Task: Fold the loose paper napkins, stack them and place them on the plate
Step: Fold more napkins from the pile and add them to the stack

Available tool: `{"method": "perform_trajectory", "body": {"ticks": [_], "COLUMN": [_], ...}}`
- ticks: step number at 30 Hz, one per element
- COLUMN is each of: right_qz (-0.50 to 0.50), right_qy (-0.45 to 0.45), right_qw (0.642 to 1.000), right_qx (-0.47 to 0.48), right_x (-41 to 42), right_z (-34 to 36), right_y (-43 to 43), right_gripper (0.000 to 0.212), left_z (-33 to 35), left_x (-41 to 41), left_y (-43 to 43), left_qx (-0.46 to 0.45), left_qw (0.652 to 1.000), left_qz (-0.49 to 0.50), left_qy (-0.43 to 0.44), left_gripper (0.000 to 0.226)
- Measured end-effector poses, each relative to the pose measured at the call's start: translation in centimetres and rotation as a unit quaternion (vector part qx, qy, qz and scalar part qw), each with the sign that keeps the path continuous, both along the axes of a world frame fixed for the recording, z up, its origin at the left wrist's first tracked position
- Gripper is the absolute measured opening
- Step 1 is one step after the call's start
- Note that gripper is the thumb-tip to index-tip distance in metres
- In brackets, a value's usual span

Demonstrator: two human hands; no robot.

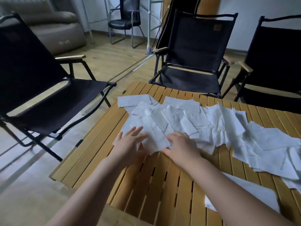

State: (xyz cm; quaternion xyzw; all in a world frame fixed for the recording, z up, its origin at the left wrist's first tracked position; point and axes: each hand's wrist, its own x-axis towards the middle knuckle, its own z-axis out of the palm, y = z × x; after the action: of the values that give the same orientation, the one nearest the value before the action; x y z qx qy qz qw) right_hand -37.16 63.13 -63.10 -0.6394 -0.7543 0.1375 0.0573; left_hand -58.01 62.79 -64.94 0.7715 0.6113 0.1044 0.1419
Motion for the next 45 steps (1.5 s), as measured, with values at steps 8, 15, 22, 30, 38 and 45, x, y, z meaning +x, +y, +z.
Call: {"method": "perform_trajectory", "body": {"ticks": [8, 15, 22, 30, 38, 45], "right_qz": [-0.05, -0.058, 0.035, -0.035, -0.137, -0.272], "right_qy": [0.053, 0.115, 0.091, 0.19, 0.269, 0.333], "right_qw": [0.996, 0.99, 0.992, 0.97, 0.938, 0.891], "right_qx": [0.043, 0.055, 0.075, 0.145, 0.169, 0.147], "right_x": [-0.5, 0.3, 1.8, 5.7, 13.2, 19.6], "right_z": [-1.0, -0.6, -0.3, 1.2, 3.2, 3.2], "right_y": [0.1, -1.4, -3.5, -6.9, -11.7, -15.2], "right_gripper": [0.023, 0.005, 0.022, 0.007, 0.019, 0.016], "left_z": [-0.4, -0.1, 1.5, 3.1, 4.5, 6.4], "left_x": [0.5, 1.8, 3.6, 5.7, 10.7, 18.2], "left_y": [-0.1, -1.1, -2.1, -3.9, -4.7, -6.6], "left_qx": [0.11, 0.108, 0.022, -0.018, -0.05, -0.115], "left_qw": [0.99, 0.989, 0.993, 0.994, 0.969, 0.909], "left_qz": [-0.033, -0.023, -0.027, -0.052, -0.015, -0.002], "left_qy": [-0.085, -0.103, -0.109, -0.098, -0.241, -0.4], "left_gripper": [0.015, 0.014, 0.021, 0.02, 0.013, 0.016]}}
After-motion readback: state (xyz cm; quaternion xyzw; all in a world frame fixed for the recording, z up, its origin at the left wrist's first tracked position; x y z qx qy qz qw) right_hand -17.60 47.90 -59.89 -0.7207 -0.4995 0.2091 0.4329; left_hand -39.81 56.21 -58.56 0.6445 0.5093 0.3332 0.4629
